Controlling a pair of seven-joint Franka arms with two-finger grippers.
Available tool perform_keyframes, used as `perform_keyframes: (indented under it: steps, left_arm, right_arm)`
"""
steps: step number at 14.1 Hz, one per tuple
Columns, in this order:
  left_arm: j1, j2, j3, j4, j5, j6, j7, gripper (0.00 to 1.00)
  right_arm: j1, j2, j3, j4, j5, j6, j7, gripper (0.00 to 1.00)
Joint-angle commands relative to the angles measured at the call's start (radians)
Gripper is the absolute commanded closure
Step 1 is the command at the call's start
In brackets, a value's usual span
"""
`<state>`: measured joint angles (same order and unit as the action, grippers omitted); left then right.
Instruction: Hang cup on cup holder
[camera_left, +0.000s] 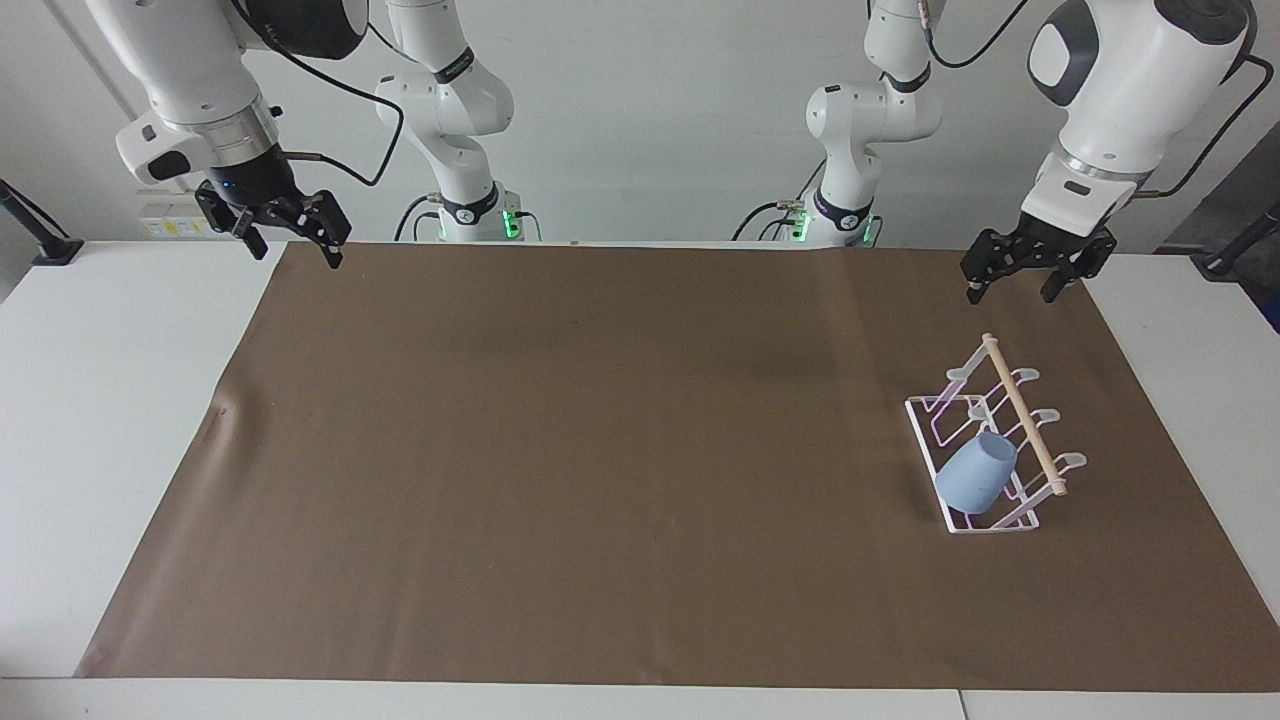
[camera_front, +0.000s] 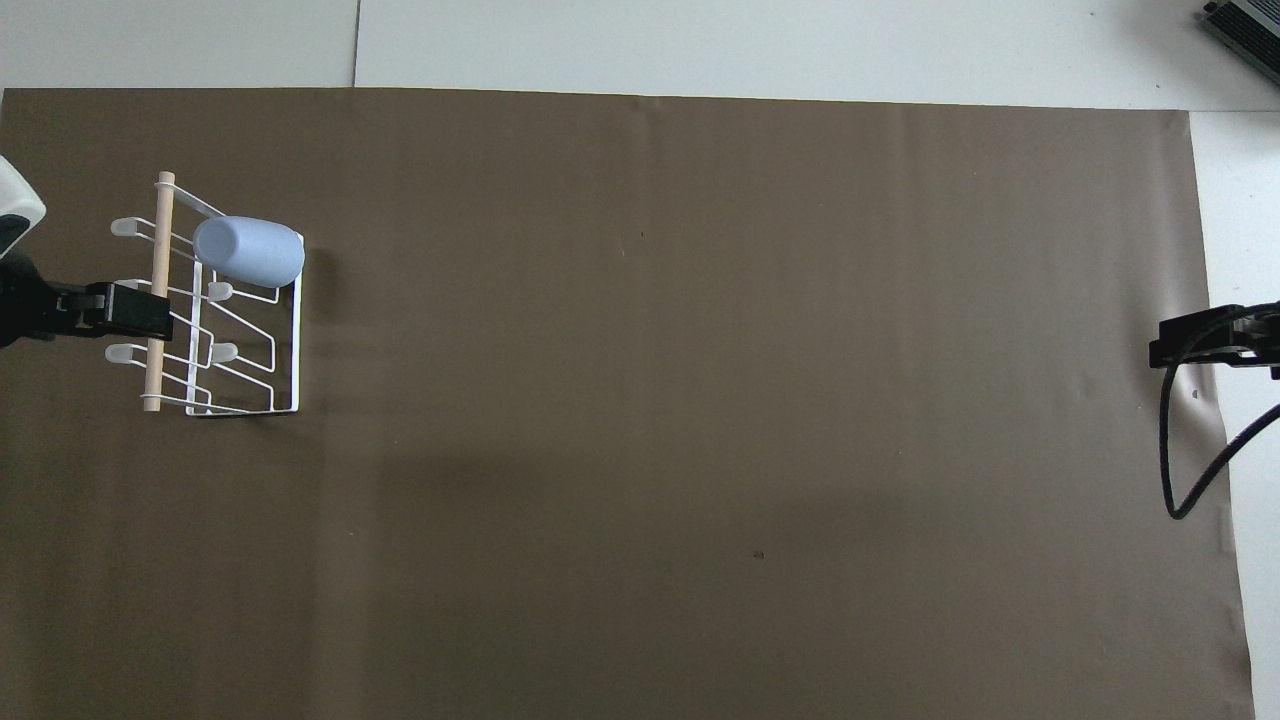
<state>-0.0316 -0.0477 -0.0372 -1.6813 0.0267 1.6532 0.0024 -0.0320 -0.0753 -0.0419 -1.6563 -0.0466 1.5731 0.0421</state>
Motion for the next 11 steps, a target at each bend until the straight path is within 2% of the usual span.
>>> perform_keyframes:
  steps: [1, 5, 11]
  left_arm:
    - [-0.002, 0.055, 0.019, 0.109, -0.016, -0.090, 0.045, 0.00]
    - [0.002, 0.043, 0.027, 0.117, -0.014, -0.179, 0.172, 0.00]
    - [-0.005, 0.017, 0.073, 0.083, -0.022, -0.168, 0.163, 0.00]
  right_arm:
    - [0.000, -0.024, 0.013, -0.020, -0.003, -0.014, -0.010, 0.00]
    - [0.000, -0.037, 0.013, -0.019, 0.039, -0.031, -0.008, 0.00]
    - [0.001, -0.038, 0.013, -0.026, 0.039, -0.027, -0.011, 0.00]
